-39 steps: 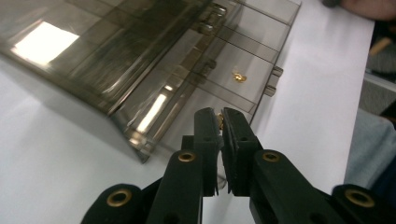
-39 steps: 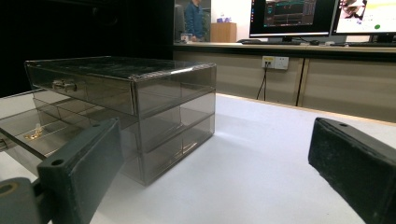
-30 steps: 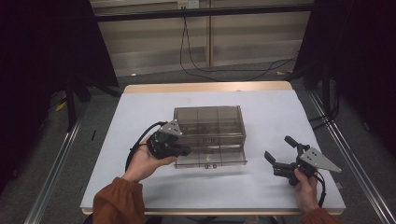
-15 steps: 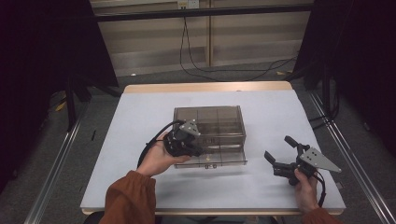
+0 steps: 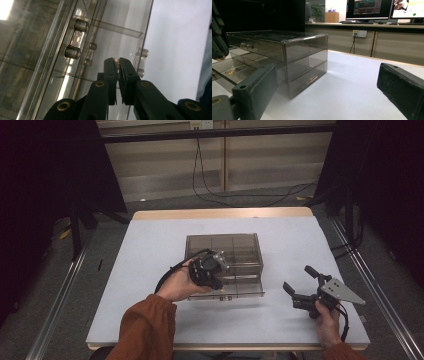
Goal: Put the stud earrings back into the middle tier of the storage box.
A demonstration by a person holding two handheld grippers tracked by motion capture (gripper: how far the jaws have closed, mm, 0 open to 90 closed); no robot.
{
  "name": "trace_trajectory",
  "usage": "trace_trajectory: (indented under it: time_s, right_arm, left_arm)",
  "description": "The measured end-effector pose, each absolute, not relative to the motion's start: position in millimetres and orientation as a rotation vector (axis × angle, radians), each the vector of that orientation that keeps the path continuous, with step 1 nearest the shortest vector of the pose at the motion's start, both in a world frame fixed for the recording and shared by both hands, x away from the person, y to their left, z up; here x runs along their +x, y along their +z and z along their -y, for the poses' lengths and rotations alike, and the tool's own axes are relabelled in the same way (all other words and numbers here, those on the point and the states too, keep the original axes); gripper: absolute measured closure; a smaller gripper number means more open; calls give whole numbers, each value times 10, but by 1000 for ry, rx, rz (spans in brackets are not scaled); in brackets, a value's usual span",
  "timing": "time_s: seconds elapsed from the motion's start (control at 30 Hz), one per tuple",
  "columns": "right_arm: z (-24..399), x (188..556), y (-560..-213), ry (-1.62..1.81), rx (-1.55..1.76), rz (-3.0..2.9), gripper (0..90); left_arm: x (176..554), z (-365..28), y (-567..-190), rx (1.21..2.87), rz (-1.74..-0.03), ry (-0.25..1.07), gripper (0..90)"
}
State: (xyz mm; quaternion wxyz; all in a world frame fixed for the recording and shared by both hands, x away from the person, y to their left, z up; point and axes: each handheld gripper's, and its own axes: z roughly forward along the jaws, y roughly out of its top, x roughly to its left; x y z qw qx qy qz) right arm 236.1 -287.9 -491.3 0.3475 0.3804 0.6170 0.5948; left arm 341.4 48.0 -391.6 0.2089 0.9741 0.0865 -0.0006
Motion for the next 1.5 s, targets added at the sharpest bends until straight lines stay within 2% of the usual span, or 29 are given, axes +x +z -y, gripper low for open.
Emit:
trace_trajectory:
  time_s: [0.47, 0.8, 1.2, 1.4, 1.5]
  right_arm:
    - [2879, 2361, -4913, 1546, 990, -1599, 29]
    - [2882, 2363, -4914, 1550, 984, -1601, 28]
    - [2880, 2361, -4913, 1546, 988, -1599, 29]
    - [2881, 2363, -4914, 1549, 986, -1599, 28]
    - [2881, 2363, -4914, 1548, 986, -1599, 28]
  left_arm:
    - [3448, -335, -4032, 2841, -216, -5, 854]
    - [3445, -341, -4057, 2802, -263, -43, 821]
    - [3422, -536, -3965, 2614, -328, -69, 750]
    - [3361, -716, -3953, 2451, -400, -67, 655]
    - [3329, -820, -3946, 2409, -423, -40, 576]
